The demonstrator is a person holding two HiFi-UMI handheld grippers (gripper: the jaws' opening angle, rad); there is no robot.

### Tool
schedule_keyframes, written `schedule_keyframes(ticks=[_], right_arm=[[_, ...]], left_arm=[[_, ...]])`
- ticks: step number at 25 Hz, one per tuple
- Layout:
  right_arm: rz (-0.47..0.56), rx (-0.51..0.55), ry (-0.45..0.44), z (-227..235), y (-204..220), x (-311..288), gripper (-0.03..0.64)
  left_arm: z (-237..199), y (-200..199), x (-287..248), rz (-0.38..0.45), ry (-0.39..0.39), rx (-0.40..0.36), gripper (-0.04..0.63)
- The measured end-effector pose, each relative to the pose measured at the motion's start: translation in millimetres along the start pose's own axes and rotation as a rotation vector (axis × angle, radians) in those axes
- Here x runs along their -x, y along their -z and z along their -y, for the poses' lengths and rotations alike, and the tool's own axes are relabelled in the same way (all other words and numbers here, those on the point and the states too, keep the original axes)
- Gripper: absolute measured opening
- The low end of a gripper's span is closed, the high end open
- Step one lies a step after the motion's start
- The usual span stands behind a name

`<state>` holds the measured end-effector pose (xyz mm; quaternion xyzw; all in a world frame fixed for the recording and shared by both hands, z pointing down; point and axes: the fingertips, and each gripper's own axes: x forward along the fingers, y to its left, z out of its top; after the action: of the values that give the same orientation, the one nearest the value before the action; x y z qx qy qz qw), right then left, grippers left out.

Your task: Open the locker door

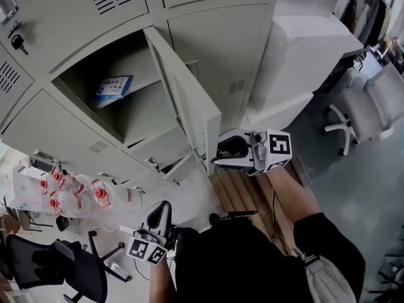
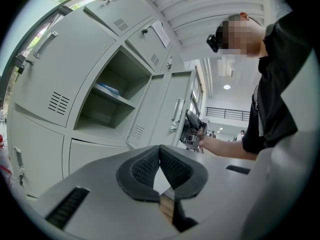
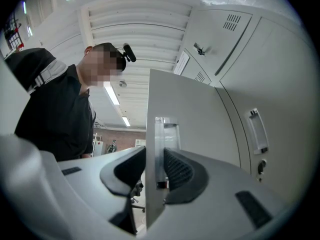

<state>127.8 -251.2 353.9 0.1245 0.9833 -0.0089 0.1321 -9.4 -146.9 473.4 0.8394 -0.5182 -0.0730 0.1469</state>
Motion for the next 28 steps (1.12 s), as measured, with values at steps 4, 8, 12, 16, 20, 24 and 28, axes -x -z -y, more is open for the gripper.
schedule_keyframes(ticks=[4,8,12,16,20,24,28], right_arm=[[0.003,-0.013,-0.016,1.4,-2.2,7.2,0.124],[0.004,-0.023,-0.029,4.4,-4.4,14.7,0.126],[0.007,-0.032,-0.028,6.9,-5.9,21.4,0.127],[0.006,-0.028,-0.028,8.9,-7.5,27.0,0.129],[0.004,-0.033,-0.031,10.9,-8.8,32.4,0.13],[0.016,-0.045,-0.035,15.1,-11.0,40.1,0.132],[0.016,-0.04,-0.024,16.5,-11.8,44.5,0.133]], left_arm=[[0.4,-2.3,-0.6,-0.001,-0.001,-0.005,0.015],[0.4,-3.8,0.1,-0.006,-0.001,-0.01,0.015],[2.0,-3.0,0.1,-0.014,-0.001,-0.011,0.015],[3.0,-4.3,-2.4,-0.014,0.001,-0.015,0.015],[4.0,-5.4,-5.2,-0.018,0.009,-0.016,0.015],[7.0,-3.5,-10.2,-0.031,0.022,-0.018,0.015],[10.7,-0.5,-14.6,-0.035,0.033,-0.014,0.015]])
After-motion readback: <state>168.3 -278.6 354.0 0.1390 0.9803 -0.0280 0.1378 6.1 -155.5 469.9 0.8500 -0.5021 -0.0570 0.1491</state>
